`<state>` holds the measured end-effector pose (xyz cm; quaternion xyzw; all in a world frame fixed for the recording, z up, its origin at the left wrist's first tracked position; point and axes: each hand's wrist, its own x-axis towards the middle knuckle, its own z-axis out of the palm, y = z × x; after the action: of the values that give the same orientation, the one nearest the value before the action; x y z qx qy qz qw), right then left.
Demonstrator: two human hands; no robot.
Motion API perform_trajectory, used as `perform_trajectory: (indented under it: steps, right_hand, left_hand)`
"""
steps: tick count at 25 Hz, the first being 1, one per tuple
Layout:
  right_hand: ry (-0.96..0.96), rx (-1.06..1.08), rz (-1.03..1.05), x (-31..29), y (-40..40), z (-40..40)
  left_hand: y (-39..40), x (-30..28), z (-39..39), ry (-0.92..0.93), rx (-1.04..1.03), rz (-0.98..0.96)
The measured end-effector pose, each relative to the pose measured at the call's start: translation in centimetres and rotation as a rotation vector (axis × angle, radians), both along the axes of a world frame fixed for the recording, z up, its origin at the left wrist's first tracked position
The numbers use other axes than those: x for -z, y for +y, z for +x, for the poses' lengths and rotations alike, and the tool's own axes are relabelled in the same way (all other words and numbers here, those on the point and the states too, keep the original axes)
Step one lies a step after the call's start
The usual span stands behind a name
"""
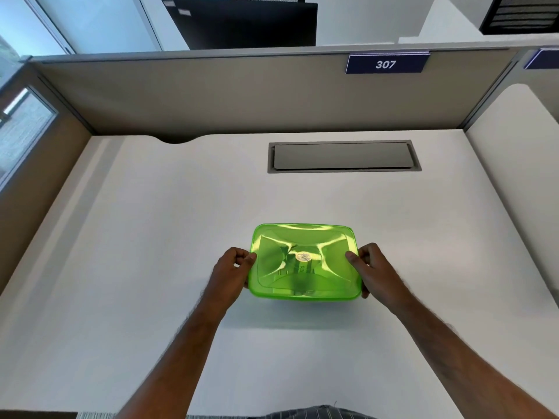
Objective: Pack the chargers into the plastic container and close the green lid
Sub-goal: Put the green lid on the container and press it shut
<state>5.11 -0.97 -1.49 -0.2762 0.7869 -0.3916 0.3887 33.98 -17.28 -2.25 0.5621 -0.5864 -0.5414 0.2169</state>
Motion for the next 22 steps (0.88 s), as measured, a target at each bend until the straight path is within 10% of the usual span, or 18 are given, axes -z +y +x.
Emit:
perform_trajectory:
  steps: [22]
  right_hand:
    - [0.069, 0.036, -0.127, 0.6, -16.2, -8.2]
  left_hand:
    - [-15.8, -0.3, -10.7, -0.037, -0.012, -0.089]
